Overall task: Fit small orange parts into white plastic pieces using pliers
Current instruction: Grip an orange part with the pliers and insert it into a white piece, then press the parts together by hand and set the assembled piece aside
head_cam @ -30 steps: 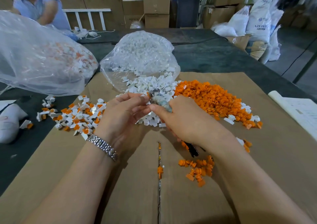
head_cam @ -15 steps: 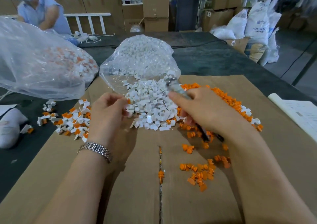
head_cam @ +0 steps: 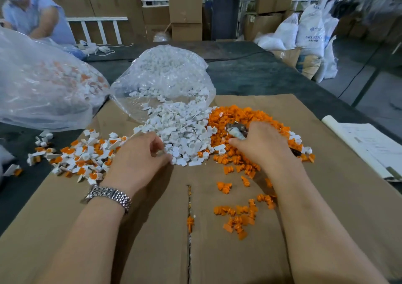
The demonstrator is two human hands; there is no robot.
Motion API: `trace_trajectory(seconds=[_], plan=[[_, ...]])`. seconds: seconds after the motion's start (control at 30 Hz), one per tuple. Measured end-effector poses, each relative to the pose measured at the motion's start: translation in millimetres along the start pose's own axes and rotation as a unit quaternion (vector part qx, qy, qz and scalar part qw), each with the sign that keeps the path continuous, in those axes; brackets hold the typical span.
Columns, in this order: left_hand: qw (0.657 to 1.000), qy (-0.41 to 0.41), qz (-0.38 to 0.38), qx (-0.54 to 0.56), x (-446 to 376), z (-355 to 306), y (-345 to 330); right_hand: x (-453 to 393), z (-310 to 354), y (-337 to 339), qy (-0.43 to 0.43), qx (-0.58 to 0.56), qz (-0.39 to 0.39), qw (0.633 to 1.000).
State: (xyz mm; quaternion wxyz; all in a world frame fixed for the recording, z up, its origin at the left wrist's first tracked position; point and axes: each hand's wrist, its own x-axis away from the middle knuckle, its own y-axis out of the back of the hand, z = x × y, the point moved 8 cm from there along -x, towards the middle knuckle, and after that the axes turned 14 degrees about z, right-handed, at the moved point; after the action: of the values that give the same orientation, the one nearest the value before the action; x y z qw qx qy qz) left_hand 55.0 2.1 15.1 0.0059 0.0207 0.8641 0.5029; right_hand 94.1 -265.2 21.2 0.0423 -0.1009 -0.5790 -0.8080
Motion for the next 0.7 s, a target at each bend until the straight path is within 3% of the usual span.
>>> trace_trajectory(seconds=[0.27, 0.4, 0.47, 0.53, 0.6, 0.7], plan=[[0.998, -0.011, 0.059, -0.034, -2, 3, -4, -3, 5, -8, 0.004, 0.012, -0.009, 1.0], [0.999, -0.02, 0.029, -0.04, -3, 5, 0, -1, 6, -3, 0.012, 0.007, -0.02, 1.0], [0.999, -0.028, -0.003, -0.023, -1, 4, 4, 3, 11, 7, 0.067, -0.014, -0.04, 0.997], [0.998, -0.033, -0.034, 0.039, 1, 3, 9, 9, 19, 8, 0.156, -0.085, 0.025, 0.984], [0.985, -0.026, -0.048, 0.161, 2, 7, 11, 17, 25, -5, 0.208, -0.086, 0.145, 0.963], [0.93, -0.027, -0.02, 0.366, 3, 7, 5, 23, 28, -18, 0.229, -0.044, 0.215, 0.948]])
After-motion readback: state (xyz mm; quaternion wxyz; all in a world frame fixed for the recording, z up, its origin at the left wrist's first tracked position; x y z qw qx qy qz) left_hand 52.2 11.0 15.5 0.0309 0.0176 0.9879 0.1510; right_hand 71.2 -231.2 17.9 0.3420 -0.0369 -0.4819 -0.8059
